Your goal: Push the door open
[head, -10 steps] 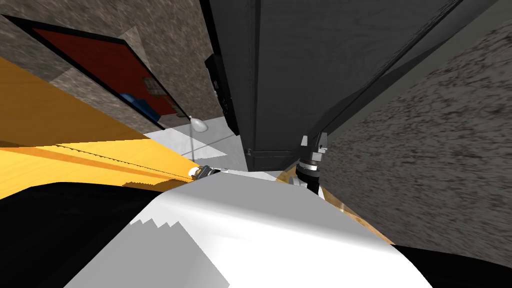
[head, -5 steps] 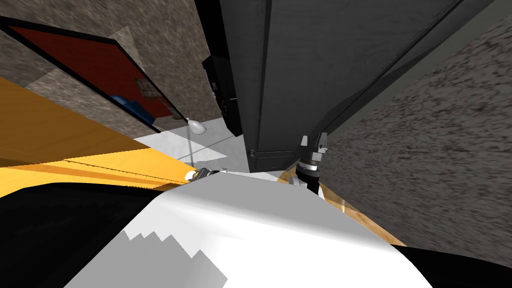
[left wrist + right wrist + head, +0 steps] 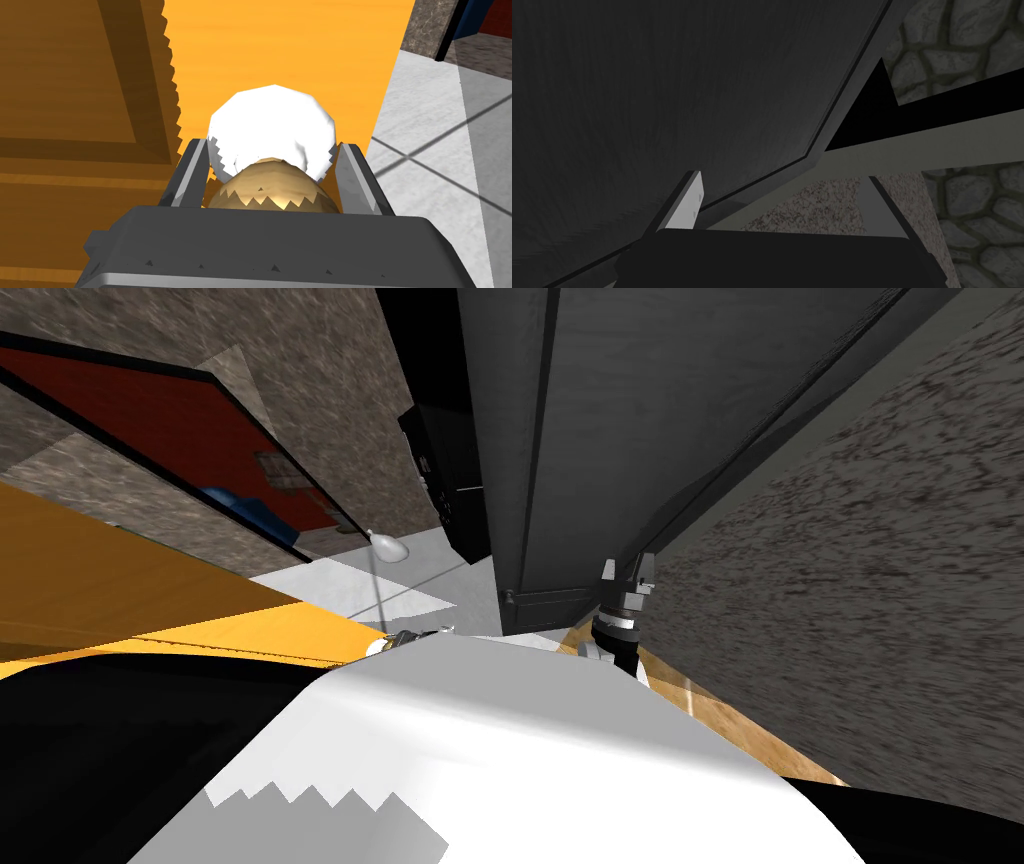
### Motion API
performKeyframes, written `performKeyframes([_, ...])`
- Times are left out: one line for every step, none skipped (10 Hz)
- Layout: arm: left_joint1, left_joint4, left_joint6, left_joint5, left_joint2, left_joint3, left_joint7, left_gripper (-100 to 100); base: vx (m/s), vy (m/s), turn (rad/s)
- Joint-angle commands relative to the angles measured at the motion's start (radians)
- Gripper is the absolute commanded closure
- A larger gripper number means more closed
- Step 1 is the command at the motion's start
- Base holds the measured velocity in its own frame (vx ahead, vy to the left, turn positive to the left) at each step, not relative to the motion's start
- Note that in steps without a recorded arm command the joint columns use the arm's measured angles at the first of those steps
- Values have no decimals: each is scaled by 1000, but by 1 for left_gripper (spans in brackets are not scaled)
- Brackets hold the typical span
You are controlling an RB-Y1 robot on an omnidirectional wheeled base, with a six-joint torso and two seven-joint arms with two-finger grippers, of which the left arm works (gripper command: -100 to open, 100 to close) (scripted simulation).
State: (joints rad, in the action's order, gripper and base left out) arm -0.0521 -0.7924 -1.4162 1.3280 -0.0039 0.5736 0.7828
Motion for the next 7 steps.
performKeyframes([-5,-7,-31,24,-10,28,-14,100,-22,183,-139])
performKeyframes([-10,-3,-45,36,-18,40,-18,100,-26,195,-115])
performKeyframes([-14,0,-57,47,-26,51,-21,100,9,195,-92])
performKeyframes([-19,4,-72,60,-38,65,-25,100,-9,210,-93])
performKeyframes([-22,17,-65,52,-27,57,-16,100,-17,95,-19])
performKeyframes([-23,16,-87,72,6,75,-19,100,-44,84,-51])
performKeyframes([-24,16,-96,82,17,84,-20,100,-63,170,-58])
